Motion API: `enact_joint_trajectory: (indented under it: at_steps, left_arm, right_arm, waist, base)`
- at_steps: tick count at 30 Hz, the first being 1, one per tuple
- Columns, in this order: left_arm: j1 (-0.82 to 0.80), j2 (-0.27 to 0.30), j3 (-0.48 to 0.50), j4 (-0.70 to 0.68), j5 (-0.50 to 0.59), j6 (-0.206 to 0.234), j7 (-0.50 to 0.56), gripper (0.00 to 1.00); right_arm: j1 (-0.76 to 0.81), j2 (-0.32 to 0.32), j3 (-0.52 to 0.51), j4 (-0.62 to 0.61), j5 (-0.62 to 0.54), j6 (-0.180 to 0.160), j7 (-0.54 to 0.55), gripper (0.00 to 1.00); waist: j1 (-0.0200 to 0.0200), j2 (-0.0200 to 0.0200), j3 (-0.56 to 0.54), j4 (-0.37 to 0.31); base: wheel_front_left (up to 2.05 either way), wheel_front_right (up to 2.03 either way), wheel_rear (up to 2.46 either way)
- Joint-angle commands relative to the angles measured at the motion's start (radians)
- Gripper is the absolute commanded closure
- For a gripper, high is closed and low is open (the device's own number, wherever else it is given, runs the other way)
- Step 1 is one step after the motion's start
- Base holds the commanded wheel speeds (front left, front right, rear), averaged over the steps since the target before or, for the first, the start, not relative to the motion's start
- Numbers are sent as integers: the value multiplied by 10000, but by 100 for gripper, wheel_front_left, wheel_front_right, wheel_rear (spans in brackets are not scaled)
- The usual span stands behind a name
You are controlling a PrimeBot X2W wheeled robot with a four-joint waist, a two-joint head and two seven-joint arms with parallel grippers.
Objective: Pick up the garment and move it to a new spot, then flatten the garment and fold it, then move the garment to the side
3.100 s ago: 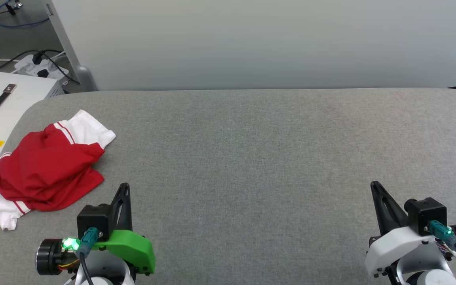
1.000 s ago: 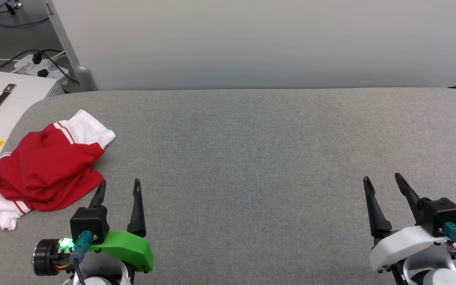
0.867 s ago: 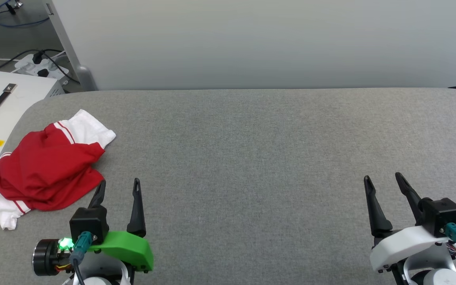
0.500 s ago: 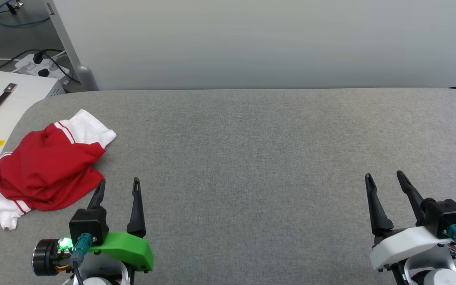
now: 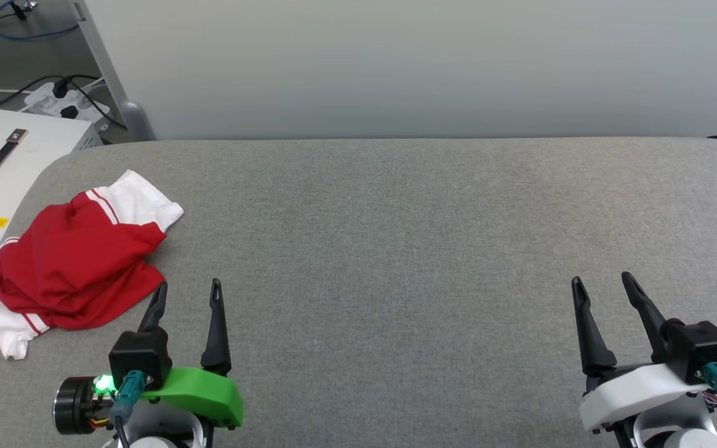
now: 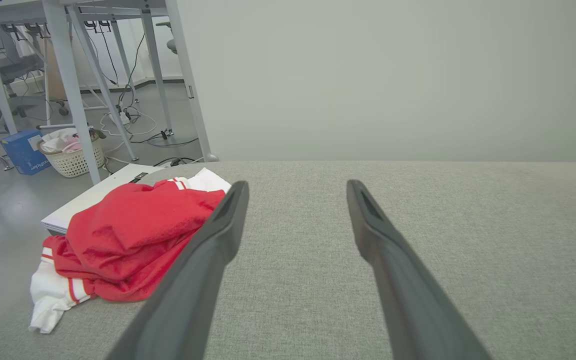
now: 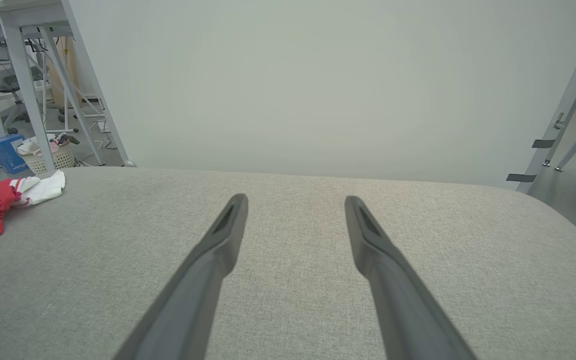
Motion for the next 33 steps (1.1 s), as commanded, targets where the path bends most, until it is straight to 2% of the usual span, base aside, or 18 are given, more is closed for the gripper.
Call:
enact_joint_trajectory:
  at_steps: [1,33]
  left_arm:
    - [99,-24,-36,38,-95,10,-96,0]
    - [182,-38,-143,373,-372,110,-757,0]
  right_arm:
    - [79,-10,16,-108,95,-3,-130,0]
    - [369,-13,94,-374,200,-5,-781,0]
  waist:
    - [0,0,4,6]
    - [0,0,19,126]
  base:
    - [0,0,0]
    - [0,0,0]
